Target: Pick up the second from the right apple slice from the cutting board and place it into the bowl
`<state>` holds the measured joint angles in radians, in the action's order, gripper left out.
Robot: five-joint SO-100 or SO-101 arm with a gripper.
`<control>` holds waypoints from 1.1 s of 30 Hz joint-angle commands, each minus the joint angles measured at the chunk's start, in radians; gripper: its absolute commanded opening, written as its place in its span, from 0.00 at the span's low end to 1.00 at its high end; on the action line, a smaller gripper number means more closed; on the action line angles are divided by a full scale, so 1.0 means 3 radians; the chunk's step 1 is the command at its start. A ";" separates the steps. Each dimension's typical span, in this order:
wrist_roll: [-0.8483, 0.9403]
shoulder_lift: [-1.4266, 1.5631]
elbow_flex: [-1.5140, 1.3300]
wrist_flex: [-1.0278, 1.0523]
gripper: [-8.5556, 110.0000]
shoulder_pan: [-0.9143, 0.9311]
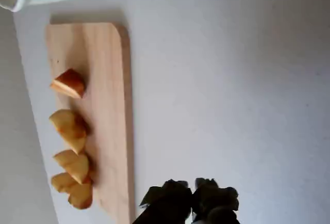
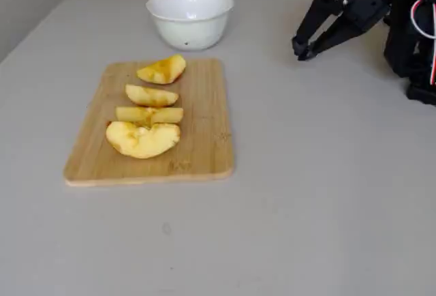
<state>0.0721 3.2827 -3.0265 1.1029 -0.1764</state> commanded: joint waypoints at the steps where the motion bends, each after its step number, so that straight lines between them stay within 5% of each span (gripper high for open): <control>1: -0.0015 0.0031 0.0015 -0.0061 0.07 -0.0010; 18: 0.0092 0.0031 0.0015 -0.0061 0.07 -0.0097; 23: 0.0481 0.0036 0.0015 -0.0061 0.07 -0.0450; 25: 0.1248 0.0036 -0.0031 -0.0184 0.07 -0.0460; 26: 0.1064 0.0036 -0.0061 -0.0281 0.08 -0.0358; 30: 0.2004 0.0000 0.0082 -0.0072 0.17 -0.0608; 33: 0.2260 -0.0966 0.0603 -0.0230 0.20 -0.0777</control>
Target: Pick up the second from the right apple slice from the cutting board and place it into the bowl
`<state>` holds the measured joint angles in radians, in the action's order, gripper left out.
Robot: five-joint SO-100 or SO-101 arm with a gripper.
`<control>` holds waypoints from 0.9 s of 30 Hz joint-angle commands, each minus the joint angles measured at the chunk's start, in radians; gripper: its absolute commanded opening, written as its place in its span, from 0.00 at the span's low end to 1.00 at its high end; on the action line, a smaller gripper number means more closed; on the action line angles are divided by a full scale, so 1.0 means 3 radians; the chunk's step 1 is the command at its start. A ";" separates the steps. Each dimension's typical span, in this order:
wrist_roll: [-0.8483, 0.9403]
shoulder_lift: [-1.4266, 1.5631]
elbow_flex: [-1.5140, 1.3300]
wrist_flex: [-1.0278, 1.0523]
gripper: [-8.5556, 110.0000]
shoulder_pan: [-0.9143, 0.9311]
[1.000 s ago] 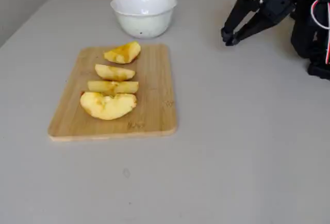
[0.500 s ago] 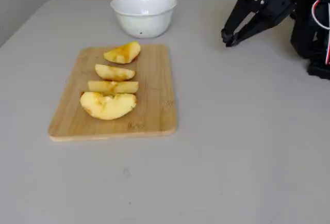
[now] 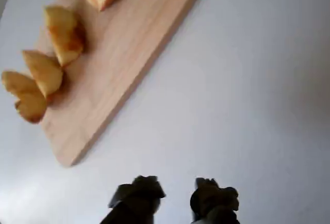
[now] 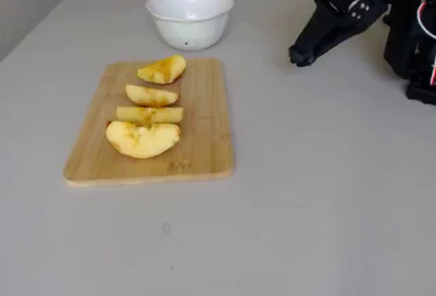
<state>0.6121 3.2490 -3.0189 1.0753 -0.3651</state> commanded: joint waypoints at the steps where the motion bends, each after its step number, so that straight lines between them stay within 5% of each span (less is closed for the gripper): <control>1: 0.0552 -0.1421 0.0915 -0.0169 0.22 -0.0153; 10: 0.0798 -0.5072 0.4556 0.0798 0.32 0.0046; 24: 0.0685 -0.8396 0.9209 0.2480 0.37 0.0143; 27: 0.0654 -0.8565 0.9352 0.2439 0.37 0.0072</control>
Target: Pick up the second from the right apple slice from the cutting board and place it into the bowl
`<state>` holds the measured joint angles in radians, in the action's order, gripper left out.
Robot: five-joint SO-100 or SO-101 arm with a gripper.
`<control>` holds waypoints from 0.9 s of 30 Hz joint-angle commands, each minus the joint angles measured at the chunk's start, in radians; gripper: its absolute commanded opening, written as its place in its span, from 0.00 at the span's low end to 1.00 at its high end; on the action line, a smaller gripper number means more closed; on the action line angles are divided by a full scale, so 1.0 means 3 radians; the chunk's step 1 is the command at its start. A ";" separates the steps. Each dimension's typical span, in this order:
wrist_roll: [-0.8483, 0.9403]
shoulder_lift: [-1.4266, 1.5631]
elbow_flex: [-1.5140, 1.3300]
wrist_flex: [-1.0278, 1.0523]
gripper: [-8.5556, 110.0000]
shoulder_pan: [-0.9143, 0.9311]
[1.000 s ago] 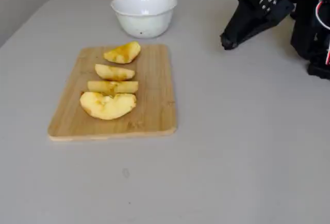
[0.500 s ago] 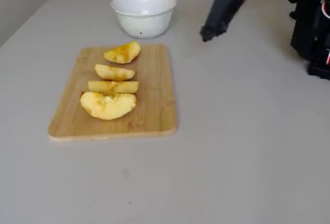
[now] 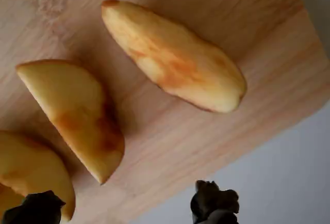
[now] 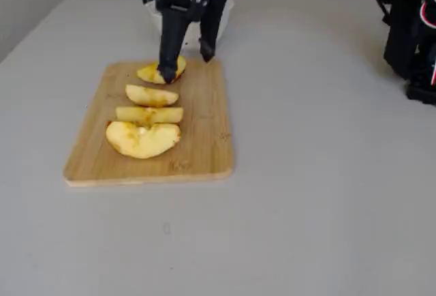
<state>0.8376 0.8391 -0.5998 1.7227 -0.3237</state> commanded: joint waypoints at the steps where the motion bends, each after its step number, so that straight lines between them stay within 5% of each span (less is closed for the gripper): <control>1: -0.0107 -0.0573 0.1289 0.0266 0.36 -0.0097; 11: -0.0220 -0.0813 0.1299 -0.0056 0.33 -0.0199; 27: -0.0189 -0.0936 0.1304 -0.0358 0.07 -0.0123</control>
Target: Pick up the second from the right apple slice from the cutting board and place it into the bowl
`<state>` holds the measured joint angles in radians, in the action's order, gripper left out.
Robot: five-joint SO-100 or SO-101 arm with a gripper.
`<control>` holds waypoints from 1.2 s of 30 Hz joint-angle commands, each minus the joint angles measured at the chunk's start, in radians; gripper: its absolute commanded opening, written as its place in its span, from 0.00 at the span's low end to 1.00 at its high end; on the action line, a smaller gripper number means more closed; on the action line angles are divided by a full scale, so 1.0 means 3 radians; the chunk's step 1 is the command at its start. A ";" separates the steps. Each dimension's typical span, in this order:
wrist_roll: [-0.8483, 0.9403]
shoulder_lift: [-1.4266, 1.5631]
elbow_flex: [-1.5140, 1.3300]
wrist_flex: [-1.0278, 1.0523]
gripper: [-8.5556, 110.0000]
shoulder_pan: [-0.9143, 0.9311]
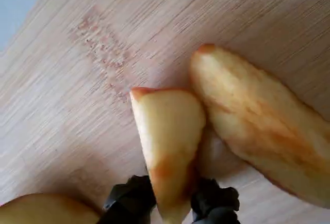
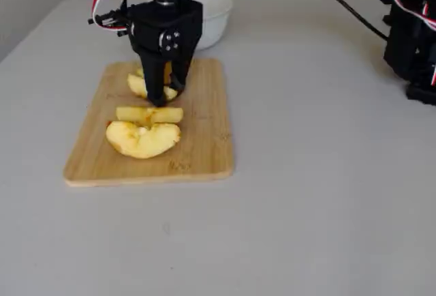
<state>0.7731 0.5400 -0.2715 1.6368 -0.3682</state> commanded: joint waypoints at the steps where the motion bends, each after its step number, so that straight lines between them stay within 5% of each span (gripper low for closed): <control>1: 0.0026 0.0056 0.0210 -0.0082 0.07 0.0026; 13: 0.0225 0.0051 0.0220 0.0005 0.26 0.0031; 21: 0.0363 -0.0225 0.0675 0.0036 0.24 0.0159; 28: 0.0476 -0.0337 0.0675 -0.0015 0.07 0.0256; 36: 0.0363 -0.0542 0.1176 0.0102 0.07 0.0199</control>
<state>0.9020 0.3988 -0.0506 1.6475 -0.3145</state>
